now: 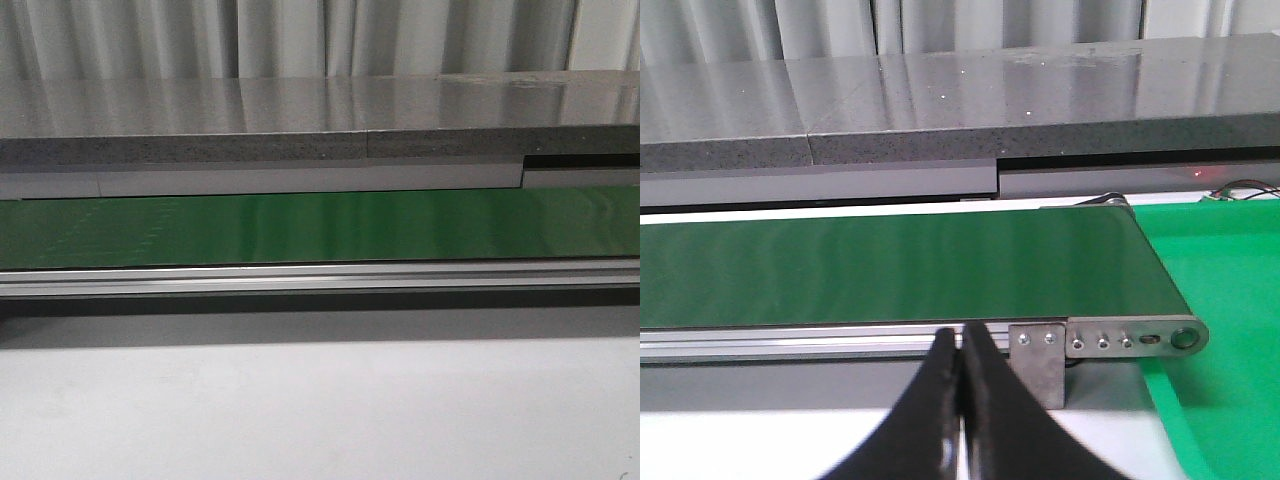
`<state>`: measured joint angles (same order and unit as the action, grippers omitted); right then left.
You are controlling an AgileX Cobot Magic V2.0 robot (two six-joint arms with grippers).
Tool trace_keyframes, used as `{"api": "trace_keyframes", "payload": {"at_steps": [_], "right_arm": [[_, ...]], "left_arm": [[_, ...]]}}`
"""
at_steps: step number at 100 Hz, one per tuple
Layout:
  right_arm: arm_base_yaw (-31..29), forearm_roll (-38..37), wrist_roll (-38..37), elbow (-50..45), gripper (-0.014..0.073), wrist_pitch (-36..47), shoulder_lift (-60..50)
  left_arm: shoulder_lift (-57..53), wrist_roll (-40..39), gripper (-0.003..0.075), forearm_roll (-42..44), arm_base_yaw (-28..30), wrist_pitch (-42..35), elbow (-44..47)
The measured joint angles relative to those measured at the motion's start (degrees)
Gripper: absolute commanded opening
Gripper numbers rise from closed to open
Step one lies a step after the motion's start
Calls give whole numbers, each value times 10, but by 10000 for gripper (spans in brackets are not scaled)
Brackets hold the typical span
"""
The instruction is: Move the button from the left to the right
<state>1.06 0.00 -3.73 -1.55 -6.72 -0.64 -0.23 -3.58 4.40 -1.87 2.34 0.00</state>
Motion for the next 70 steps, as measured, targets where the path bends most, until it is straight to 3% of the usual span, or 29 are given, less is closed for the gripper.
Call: {"api": "trace_keyframes", "payload": {"at_steps": [19,34,70], "right_arm": [[0,0,0,0,-67,0,0],[0,0,0,0,-67,0,0],[0,0,0,0,-67,0,0]], "left_arm": [[0,0,-20,0,0,4,0],[4,0,-20,-24,0,68,-15],[186,0,-20,-54,0,194,-220]]}}
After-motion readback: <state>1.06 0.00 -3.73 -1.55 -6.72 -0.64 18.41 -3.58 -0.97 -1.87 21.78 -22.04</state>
